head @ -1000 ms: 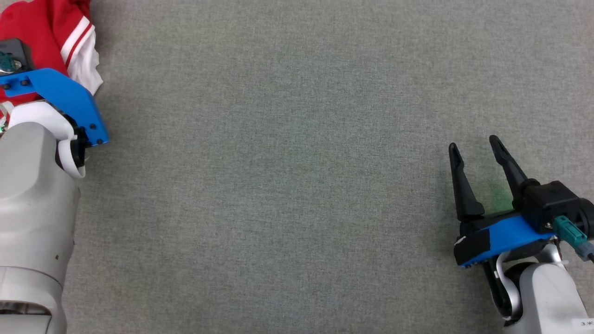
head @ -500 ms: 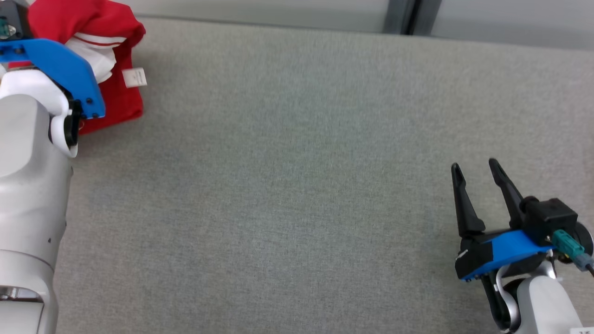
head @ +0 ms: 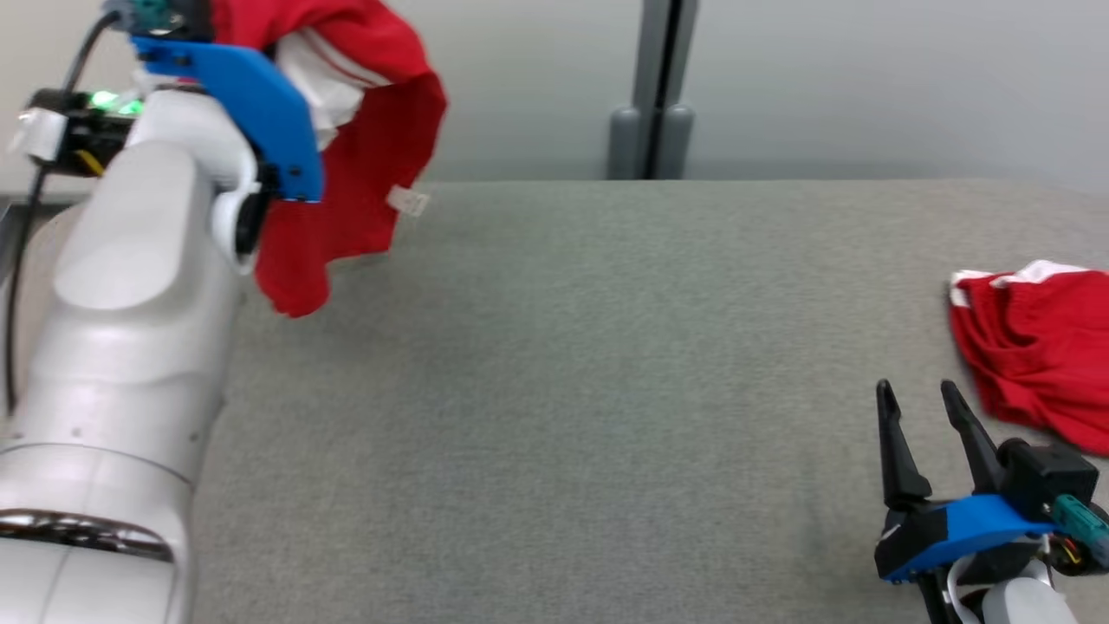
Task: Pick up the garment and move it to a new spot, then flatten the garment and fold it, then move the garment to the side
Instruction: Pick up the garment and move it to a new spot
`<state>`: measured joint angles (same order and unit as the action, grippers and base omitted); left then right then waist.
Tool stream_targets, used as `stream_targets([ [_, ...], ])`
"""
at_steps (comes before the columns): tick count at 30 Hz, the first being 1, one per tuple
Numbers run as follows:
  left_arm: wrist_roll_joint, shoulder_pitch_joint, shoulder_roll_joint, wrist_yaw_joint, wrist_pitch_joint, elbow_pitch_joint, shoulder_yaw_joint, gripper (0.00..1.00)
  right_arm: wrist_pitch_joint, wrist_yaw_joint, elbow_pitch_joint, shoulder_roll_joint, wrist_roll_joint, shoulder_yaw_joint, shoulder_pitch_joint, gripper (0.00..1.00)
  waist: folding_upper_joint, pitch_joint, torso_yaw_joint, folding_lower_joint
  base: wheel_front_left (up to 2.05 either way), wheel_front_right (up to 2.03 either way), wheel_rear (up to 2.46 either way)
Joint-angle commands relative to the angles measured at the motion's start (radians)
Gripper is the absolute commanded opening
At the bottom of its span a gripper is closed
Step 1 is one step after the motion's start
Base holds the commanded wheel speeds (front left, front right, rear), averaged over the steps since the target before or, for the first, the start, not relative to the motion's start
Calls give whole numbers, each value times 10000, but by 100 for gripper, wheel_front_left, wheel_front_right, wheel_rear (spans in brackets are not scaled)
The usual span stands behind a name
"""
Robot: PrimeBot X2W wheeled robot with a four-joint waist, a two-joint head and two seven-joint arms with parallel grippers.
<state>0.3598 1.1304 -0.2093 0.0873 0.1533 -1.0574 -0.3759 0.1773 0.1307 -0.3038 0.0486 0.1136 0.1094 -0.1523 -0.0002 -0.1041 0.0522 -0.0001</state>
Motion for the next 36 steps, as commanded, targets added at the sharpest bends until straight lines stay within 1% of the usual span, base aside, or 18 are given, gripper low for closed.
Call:
stream_targets([
  [1, 145, -100, 399, 102, -86, 254, -129, 0, 89, 1, -81, 35, 35, 173, 239, 100, 2, 600, -743, 1, 0, 0, 0],
  [3, 323, -254, 779, 198, -145, 500, -148, 0, 99, 1, -140, 35, 18, 310, 367, 100, 2, 673, -1019, 1, 0, 0, 0],
  [6, 903, -609, 1258, 330, -164, 985, -123, 0, 161, 1, -203, 32, -17, 468, 446, 100, 2, 609, -1388, 1, 0, 0, 0],
  [9, 1289, -957, 1413, 382, -181, 1416, -277, 0, 197, 1, -224, 31, -5, 482, 438, 100, 2, 475, -1612, 1, 0, 0, 0],
  [12, 1685, -1688, 1553, 430, -364, 2068, -702, 0, 216, 1, -271, 28, 78, 388, 316, 100, 2, 178, -1936, 1, 0, 0, 0],
  [14, 1825, -2334, 1569, 441, -664, 2353, -994, 0, 260, 1, -304, 28, 156, 272, 191, 100, 2, -71, -2137, 1, 0, 0, 0],
  [17, 1834, -3293, 1572, 399, -1041, 2294, -1389, 0, 324, 1, -360, 32, 229, 98, 46, 100, 2, -496, -2392, 1, 0, 0, 0],
  [18, 1720, -3525, 1571, 278, -1194, 2187, -1475, 0, 345, 1, -382, 31, 253, 47, 4, 100, 2, -622, -2454, 1, 0, 0, 0],
  [20, 1387, -3903, 1392, 101, -1571, 1909, -1742, 0, 391, 1, -406, 34, 278, -23, -109, 100, 2, -870, -2564, 1, 0, 0, 0],
  [23, 1166, -4537, 1221, -85, -2149, 1278, -1959, 0, 503, 1, -521, 32, 267, -59, -239, 100, 2, -1140, -2621, 1, 0, 0, 0],
  [27, 1162, -4675, 1179, -292, -2615, 790, -1898, 0, 567, 1, -634, 32, 180, -5, -310, 100, 2, -1153, -2507, 1, 0, 0, 0],
  [28, 1208, -4677, 1218, -313, -2766, 717, -1872, 12, 583, 1, -668, 31, 175, 5, -310, 100, 2, -1121, -2456, 1, 0, 0, 0],
  [29, 1273, -4685, 1259, -293, -2843, 639, -1846, 41, 596, 1, -696, 32, 146, 4, -314, 100, 2, -1086, -2407, 1, 0, 0, 0],
  [30, 1308, -4670, 1305, -268, -2938, 570, -1859, 53, 608, 1, -725, 35, 125, 10, -310, 100, 2, -1033, -2347, 1, 0, 0, 0],
  [31, 1348, -4636, 1343, -255, -3038, 517, -1864, 100, 615, 1, -744, 32, 103, -27, -303, 100, 2, -988, -2296, 1, 0, 0, 0],
  [36, 1503, -4585, 1472, -179, -3362, 260, -1987, 100, 604, 1, -809, 34, 77, -166, -292, 100, 2, -656, -2057, 1, 0, 0, 0],
])
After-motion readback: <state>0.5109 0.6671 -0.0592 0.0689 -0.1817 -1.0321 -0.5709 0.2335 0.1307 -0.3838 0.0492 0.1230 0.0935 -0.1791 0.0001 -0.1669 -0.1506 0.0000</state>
